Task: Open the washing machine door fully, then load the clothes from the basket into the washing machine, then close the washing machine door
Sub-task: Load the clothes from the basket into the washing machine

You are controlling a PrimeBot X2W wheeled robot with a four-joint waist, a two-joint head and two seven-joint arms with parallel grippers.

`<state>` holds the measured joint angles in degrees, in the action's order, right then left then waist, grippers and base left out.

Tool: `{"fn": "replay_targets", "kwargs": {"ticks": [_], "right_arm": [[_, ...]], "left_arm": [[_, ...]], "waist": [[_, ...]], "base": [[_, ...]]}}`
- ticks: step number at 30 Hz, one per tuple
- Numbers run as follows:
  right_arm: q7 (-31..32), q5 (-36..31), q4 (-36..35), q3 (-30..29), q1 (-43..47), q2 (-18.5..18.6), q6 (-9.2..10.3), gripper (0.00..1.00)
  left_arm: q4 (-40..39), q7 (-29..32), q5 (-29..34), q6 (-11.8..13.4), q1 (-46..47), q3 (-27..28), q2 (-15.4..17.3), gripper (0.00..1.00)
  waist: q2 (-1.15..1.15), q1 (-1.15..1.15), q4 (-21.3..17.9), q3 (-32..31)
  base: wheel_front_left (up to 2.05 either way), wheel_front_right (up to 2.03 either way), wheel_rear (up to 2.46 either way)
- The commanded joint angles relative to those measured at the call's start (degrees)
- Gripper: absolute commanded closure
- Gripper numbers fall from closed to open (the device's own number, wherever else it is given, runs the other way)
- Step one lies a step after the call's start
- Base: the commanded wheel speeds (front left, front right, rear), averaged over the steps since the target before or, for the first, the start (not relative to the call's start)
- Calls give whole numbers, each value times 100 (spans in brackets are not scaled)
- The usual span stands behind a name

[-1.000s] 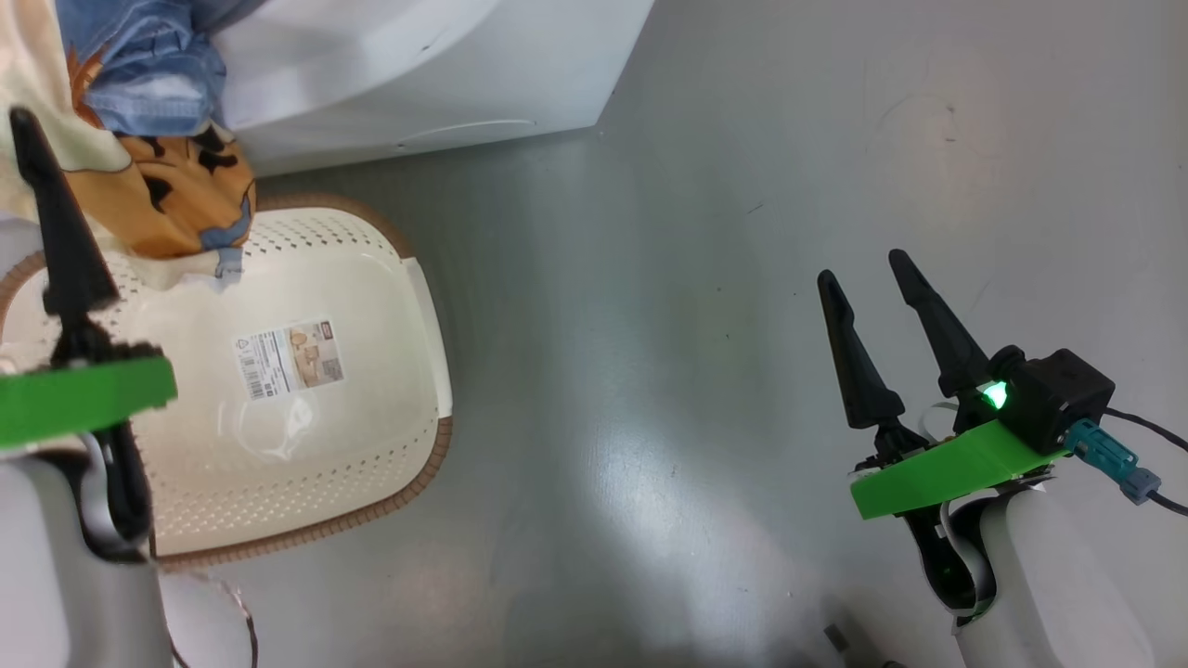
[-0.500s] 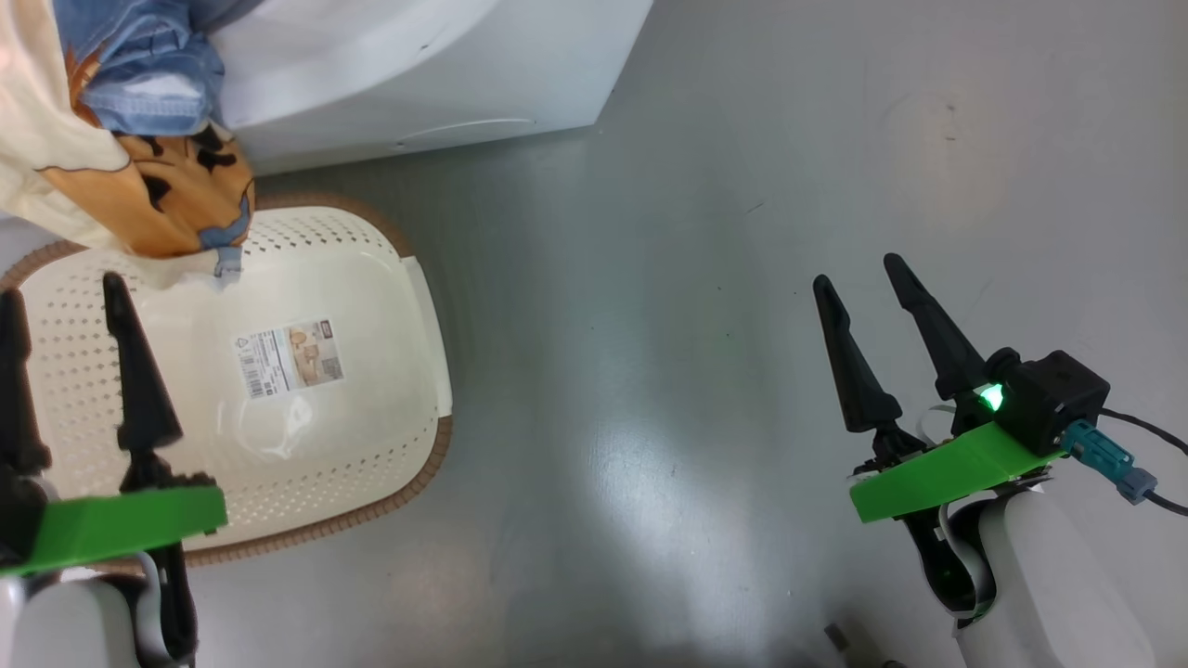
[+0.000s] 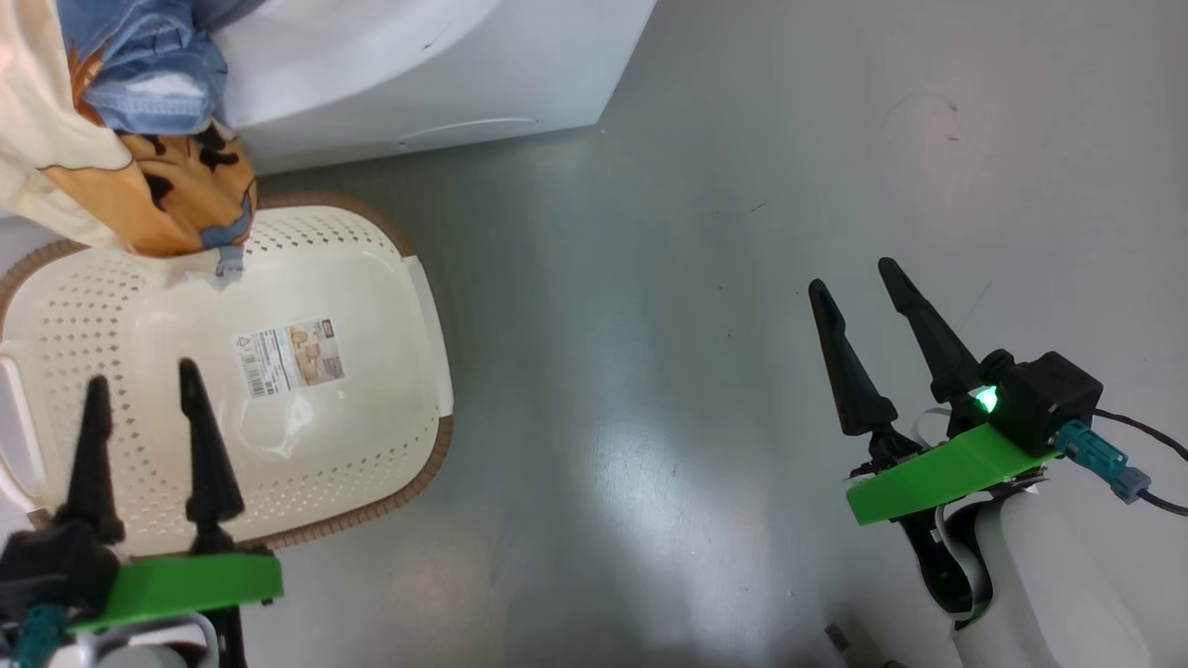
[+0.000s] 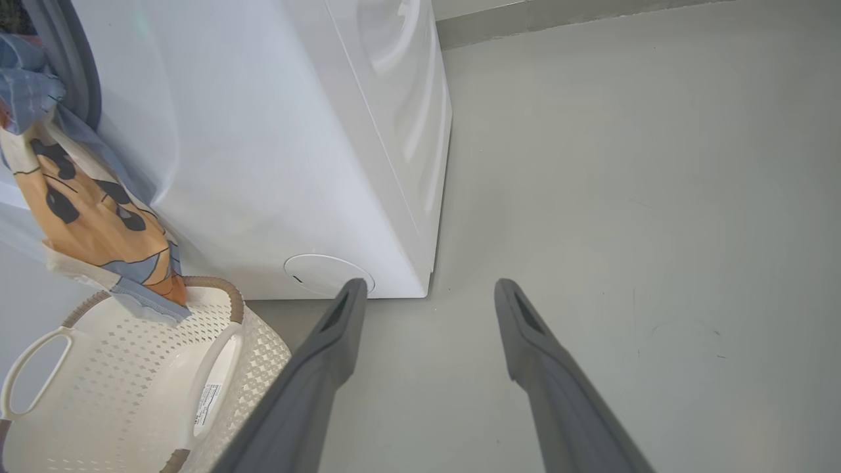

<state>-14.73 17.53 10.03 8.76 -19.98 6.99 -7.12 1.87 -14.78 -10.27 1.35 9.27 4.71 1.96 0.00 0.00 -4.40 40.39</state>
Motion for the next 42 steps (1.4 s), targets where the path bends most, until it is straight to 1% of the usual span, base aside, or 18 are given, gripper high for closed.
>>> {"fn": "replay_targets", "kwargs": {"ticks": [1,10,26,30,38,42], "right_arm": [[-27,28,-87,143,78,8,-36,0],[-27,28,-86,148,96,0,-36,0],[-27,46,-58,144,97,0,-36,0],[-27,46,-59,132,91,-4,-36,0],[-27,52,-49,200,41,-16,-36,0],[-27,55,-56,194,48,-34,-36,0]], "left_arm": [[-80,-22,-74,86,-287,107,93,0],[-136,-22,-170,246,-609,58,92,0],[-137,-22,-109,260,-586,96,92,0],[-67,-22,-135,242,-422,68,92,0],[276,-22,101,63,334,70,92,0],[518,-22,124,-25,746,127,92,0]], "waist": [[0,0,-10,-3],[0,0,-17,-20],[0,0,-62,-39],[0,0,-56,-32],[0,0,-111,1],[0,0,-162,20]], "base": [[0,0,0],[0,0,0],[0,0,0],[0,0,0],[0,0,0],[0,0,0]]}}
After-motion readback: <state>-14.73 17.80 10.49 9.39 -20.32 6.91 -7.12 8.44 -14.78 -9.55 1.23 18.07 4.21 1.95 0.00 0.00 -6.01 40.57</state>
